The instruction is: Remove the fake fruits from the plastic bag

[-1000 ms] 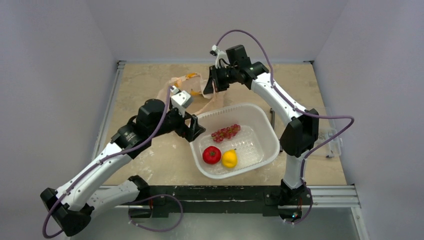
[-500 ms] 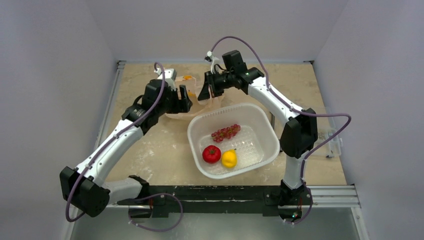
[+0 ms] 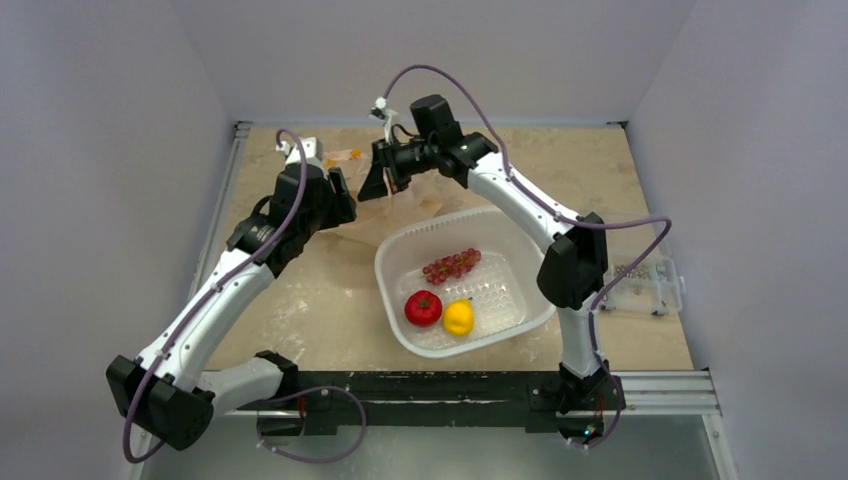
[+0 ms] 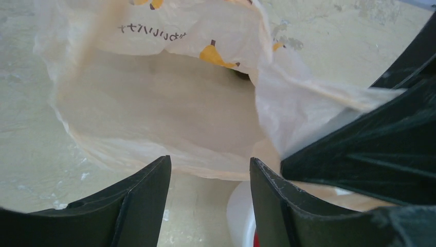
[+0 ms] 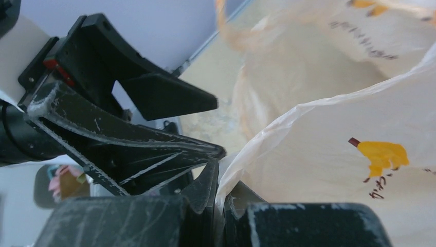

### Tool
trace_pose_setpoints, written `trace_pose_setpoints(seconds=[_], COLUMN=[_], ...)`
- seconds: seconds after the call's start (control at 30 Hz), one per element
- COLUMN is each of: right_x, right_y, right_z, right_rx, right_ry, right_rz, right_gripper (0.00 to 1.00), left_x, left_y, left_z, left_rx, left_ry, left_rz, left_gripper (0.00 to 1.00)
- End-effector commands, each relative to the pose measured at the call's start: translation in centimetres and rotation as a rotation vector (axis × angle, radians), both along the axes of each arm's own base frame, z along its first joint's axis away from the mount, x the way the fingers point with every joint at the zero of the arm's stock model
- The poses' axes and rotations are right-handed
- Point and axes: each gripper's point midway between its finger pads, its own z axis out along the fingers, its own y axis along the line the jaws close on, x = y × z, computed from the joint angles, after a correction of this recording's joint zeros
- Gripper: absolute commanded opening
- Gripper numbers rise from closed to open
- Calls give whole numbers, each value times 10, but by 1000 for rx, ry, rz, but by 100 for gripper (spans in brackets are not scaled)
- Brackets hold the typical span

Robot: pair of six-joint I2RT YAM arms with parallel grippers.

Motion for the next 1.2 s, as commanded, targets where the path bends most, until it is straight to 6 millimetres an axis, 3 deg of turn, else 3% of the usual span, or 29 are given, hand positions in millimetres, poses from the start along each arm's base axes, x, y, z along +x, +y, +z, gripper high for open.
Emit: trace_pose_setpoints(seconds=[0.0,0.17,0.33,0.47,0.6,0.87,0.97,1.17], right_x=[-50,-68,-58,-50,-40,-35,-34,-34], right_y=[28,14,-13,-22,-26,-28,-27,-28], right_z=[39,32,8,9,4,-1,-3,-7], right_rx=[132,127,105,126,78,48,44,30], right_ry=[-18,-15,49,75,83,112,122,123], right_rz=[198,237,140,94,51,36,34,39], right_gripper=[0,0,0,0,0,0,0,0], left_x=[-18,-30,-25,-11,3,38,49,57], left_y=[26,36,28,0,-24,-36,-31,-11], left_z=[7,-7,-22,-41,-59,-97,-108,-118], left_rx=[8,15,23,-15,-52,-61,-34,55], left_ry=[-44,-14,45,133,191,265,260,247], left_rz=[91,130,109,28,-38,9,62,146], left_gripper=[56,54,52,49,39,38,46,77])
